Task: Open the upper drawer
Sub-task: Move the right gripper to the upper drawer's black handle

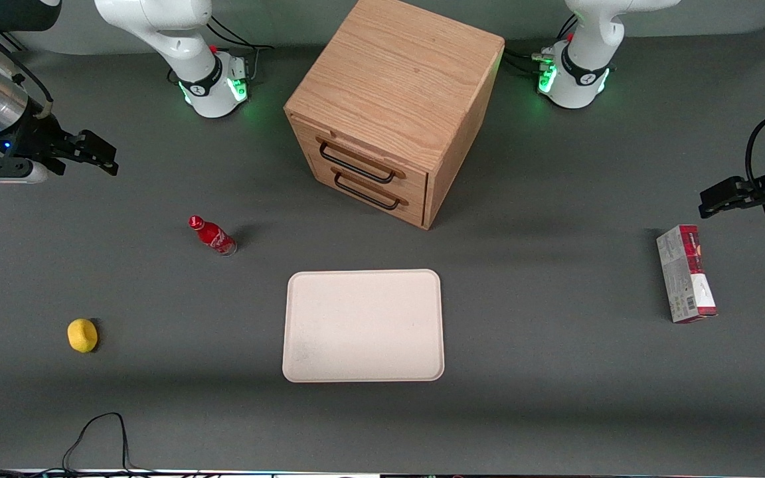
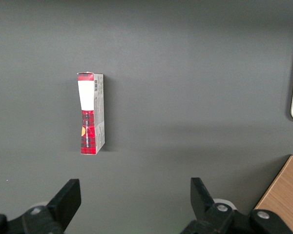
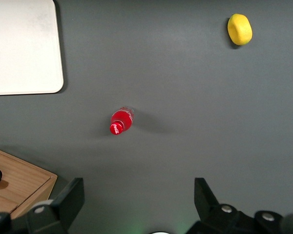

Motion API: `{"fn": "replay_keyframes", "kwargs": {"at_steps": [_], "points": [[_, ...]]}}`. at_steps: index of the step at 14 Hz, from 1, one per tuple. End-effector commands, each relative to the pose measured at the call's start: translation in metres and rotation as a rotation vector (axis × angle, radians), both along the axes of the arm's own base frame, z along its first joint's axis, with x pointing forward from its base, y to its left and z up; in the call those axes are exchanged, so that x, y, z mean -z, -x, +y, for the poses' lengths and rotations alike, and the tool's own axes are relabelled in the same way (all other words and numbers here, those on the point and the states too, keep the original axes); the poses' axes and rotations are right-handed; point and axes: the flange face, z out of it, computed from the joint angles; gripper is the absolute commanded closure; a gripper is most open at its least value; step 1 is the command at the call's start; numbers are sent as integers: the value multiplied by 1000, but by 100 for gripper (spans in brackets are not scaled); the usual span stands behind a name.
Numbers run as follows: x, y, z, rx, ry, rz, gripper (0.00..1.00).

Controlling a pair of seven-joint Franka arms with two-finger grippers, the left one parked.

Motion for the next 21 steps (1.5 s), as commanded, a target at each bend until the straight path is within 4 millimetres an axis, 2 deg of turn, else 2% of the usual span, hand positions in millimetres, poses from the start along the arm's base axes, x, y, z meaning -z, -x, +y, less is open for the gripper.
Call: {"fn": "replay_keyframes", "kwargs": {"at_steps": [1,3,4,6,7,9,11,13,16,17,18,21], "points": [[-10,0,4,8,-25,-2,0],[-13,-14,13,-5,-29,-9,0],[-11,-29,23,-21,-33,-9,0],[-15,-54,59,-79,-45,-25,0],[-19,-63,84,-128,-56,-38,0],[-16,-70,137,-235,-80,-16,0],[-7,-61,196,-355,-109,5,0],[-14,-38,256,-474,-145,1,0],[-2,1,332,-634,-211,57,0],[2,15,350,-685,-230,77,0],[11,19,360,-775,-251,98,0],[51,3,359,-1001,-365,184,0]]}}
